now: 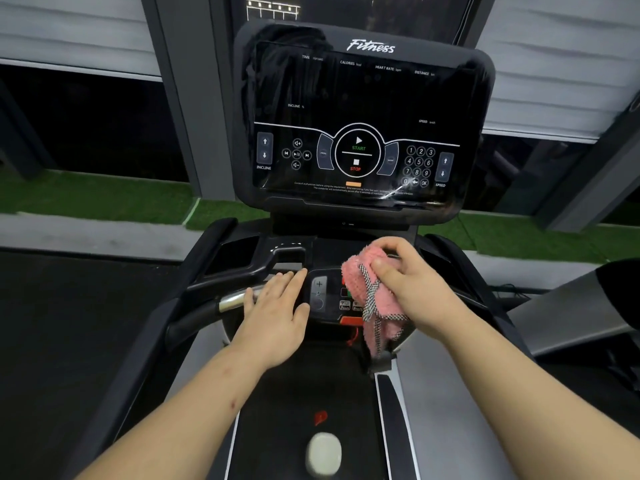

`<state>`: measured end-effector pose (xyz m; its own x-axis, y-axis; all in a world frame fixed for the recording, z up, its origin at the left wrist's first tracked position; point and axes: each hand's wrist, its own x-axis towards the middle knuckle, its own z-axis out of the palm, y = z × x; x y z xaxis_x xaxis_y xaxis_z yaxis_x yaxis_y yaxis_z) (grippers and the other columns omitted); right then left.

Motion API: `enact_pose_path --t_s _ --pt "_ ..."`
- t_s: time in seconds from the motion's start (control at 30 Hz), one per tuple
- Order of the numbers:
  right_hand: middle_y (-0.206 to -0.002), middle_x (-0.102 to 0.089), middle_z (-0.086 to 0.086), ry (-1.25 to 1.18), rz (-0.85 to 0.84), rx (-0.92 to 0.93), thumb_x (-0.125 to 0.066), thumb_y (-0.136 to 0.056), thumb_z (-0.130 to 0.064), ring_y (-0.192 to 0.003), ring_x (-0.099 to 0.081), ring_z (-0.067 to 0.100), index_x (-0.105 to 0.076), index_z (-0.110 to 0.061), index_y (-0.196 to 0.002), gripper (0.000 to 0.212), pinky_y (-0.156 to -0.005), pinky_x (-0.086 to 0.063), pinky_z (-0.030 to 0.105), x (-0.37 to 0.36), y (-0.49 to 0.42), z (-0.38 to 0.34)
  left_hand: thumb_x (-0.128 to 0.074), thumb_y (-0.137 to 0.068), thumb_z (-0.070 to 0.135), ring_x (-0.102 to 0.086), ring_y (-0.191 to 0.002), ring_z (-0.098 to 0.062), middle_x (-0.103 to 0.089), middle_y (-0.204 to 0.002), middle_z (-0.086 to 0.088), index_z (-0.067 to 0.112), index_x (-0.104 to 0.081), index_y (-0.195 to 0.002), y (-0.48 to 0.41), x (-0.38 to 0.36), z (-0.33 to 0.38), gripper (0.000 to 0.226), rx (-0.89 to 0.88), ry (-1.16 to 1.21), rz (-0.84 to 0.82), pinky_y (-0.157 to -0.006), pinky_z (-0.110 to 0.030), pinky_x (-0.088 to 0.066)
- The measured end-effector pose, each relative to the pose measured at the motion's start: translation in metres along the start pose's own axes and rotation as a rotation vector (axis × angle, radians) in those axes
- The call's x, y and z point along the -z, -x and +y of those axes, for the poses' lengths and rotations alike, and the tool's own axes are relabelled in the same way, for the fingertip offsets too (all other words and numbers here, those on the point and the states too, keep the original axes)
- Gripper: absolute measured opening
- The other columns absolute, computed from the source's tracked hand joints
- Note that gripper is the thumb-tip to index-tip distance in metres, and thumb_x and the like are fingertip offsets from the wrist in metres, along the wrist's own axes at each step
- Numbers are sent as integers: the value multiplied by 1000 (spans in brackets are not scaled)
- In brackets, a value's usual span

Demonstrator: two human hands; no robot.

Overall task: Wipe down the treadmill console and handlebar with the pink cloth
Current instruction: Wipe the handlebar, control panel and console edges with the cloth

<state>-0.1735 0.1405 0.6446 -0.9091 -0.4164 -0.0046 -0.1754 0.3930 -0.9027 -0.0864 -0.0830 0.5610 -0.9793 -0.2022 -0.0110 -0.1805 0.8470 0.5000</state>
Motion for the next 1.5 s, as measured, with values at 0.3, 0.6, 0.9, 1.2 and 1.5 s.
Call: enact_pose_path --t_s 0.3,0.6,0.9,1.2,1.5 --pt "-110 -51 1 747 366 281 -68 -87 -21 -99 -54 23 -59 -19 -113 28 -86 -49 39 -23 -19 44 -34 -107 41 3 -156 -8 -8 -170 11 42 -2 -161 0 0 2 63 11 5 6 -126 -50 6" --pt "-131 -41 9 730 427 102 -51 -101 -33 -109 -54 27 -43 -17 -148 50 -82 -56 36 -63 2 53 -34 -107 41 2 -156 -8 -10 -170 10 41 -3 -161 0 -1 1 63 1 15 3 -126 -52 4" --pt "-125 -47 8 657 150 279 -46 -101 -25 -109 -51 27 -53 -19 -138 38 -90 -50 42 -118 -7 31 -34 -106 39 4 -156 -7 -8 -170 11 39 -5 -162 -1 0 1 62 10 29 -5 -126 -51 5" --pt "-126 -51 15 835 407 157 -73 -89 -13 -103 -57 32 -55 -16 -142 56 -85 -58 44 -21 10 83 -37 -107 40 2 -156 -8 -8 -171 10 40 -3 -162 0 1 0 65 8 15 0 -126 -48 6" --pt "-129 -40 11 771 392 0 -57 -99 -20 -101 -53 27 -48 -19 -146 47 -81 -54 36 -25 8 64 -38 -106 42 2 -156 -9 -8 -170 10 41 -2 -161 -1 -2 1 66 12 3 14 -126 -49 6"
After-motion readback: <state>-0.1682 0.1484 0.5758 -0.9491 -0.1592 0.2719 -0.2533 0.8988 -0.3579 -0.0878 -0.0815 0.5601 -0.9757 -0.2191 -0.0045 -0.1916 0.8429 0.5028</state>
